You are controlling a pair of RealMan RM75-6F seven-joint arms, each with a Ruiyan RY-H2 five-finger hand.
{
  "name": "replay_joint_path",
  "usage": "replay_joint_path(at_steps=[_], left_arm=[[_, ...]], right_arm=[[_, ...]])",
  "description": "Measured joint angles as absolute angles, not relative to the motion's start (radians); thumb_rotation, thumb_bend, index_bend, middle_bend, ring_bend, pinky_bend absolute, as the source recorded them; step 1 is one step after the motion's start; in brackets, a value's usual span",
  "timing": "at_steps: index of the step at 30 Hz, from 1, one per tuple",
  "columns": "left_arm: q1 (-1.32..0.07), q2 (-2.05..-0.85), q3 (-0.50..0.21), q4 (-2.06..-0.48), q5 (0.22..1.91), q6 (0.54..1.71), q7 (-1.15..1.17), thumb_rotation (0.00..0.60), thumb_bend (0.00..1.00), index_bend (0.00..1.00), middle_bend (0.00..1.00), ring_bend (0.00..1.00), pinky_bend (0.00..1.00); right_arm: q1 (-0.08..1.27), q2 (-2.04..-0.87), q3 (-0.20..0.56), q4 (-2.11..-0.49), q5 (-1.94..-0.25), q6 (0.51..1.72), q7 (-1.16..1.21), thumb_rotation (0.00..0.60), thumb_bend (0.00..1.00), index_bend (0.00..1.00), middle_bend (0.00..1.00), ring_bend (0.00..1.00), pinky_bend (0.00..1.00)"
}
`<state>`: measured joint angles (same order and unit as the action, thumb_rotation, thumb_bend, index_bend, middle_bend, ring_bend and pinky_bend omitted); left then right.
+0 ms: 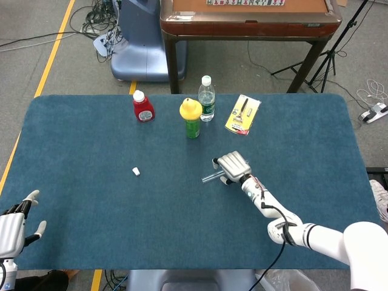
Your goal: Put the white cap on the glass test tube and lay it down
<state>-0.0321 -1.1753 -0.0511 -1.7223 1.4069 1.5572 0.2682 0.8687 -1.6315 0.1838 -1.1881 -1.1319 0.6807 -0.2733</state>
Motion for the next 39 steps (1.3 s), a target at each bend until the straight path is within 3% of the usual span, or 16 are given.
replay_joint_path(at_steps=[21,39], left_arm=[[-0.031,-1.186,-0.054,-1.706,1.398,1.539,0.253,0.6,0.27,0.18,0.33,0.35,0.45],[-0.022,-1.186,-0.053,-1.7,1.398,1.543,0.244,0.6,0.27,0.18,0.32,0.35,0.45]], right_arm=[[0.895,-1.68,0.163,-1.1,-1.09,0.657,-0.277,0.6,0.32,0.42,1.0,1.0,1.0],[0.904,-1.696,0.158,-1.081,-1.066,0.657,-0.29,0.6,0.32,0.52,1.0,1.0,1.0]])
